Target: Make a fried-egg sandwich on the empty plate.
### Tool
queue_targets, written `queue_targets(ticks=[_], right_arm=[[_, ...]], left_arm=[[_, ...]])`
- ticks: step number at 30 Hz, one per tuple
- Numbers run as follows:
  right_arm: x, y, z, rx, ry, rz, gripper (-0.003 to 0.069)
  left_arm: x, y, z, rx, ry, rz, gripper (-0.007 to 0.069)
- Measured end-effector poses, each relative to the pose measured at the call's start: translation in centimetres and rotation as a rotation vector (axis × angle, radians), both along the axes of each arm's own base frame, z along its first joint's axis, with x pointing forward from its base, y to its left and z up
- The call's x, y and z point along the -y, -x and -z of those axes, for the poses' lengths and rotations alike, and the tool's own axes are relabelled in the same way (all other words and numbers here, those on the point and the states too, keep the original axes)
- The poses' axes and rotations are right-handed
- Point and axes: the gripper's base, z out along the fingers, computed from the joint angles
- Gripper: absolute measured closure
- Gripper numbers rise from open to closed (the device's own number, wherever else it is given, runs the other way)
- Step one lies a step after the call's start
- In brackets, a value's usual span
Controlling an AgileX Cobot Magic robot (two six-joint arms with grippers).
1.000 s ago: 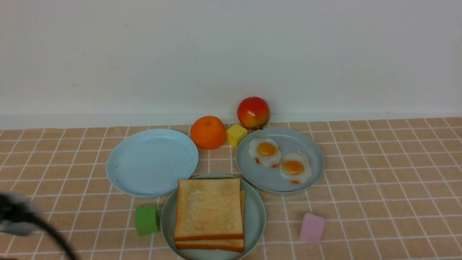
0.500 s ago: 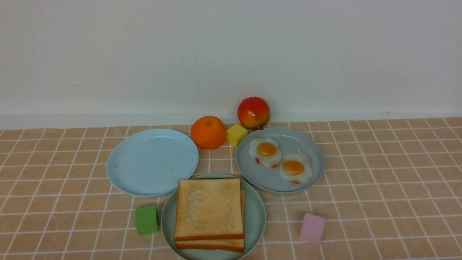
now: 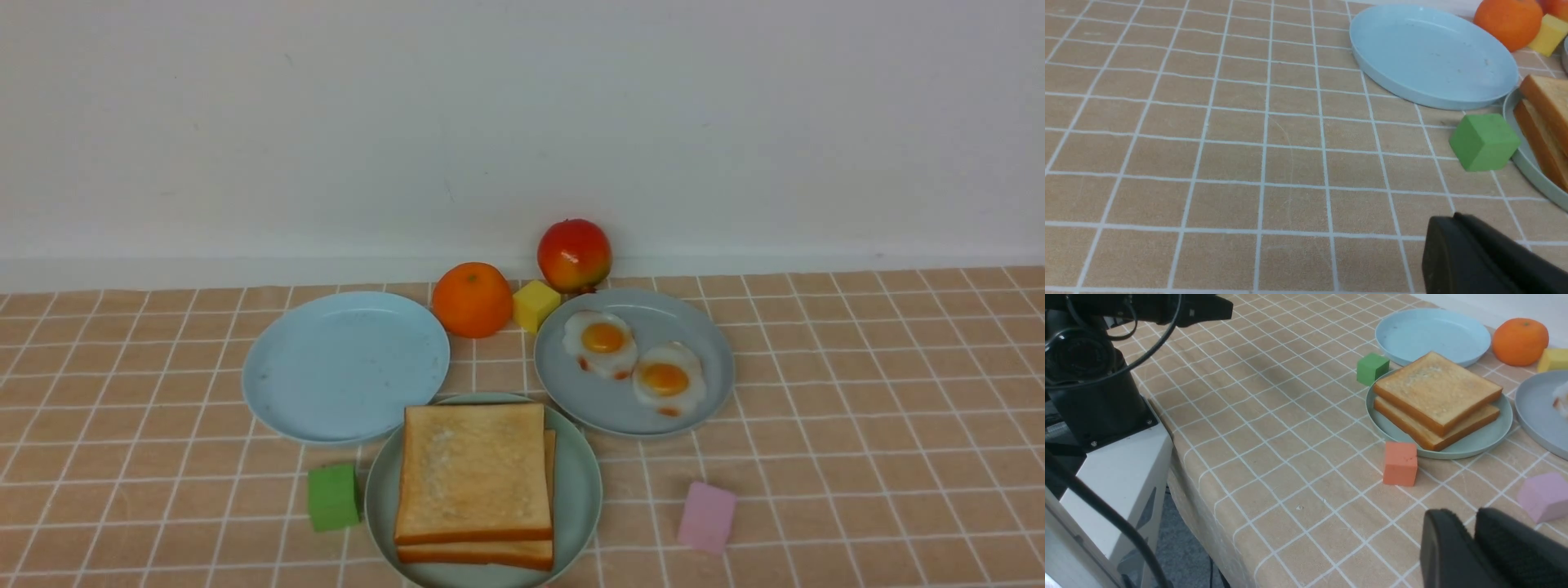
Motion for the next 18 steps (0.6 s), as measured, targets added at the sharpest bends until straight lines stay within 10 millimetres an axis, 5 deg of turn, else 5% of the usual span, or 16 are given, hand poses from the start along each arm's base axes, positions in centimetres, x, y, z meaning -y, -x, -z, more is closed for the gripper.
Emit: queue_targets(ticks=[18], right_arm=[[0.0,0.0,0.0,0.0,0.001,0.0,0.0511]], left_arm=[[-0.01,-0.02,-0.07,0.008,-0.002,0.0,0.0627]])
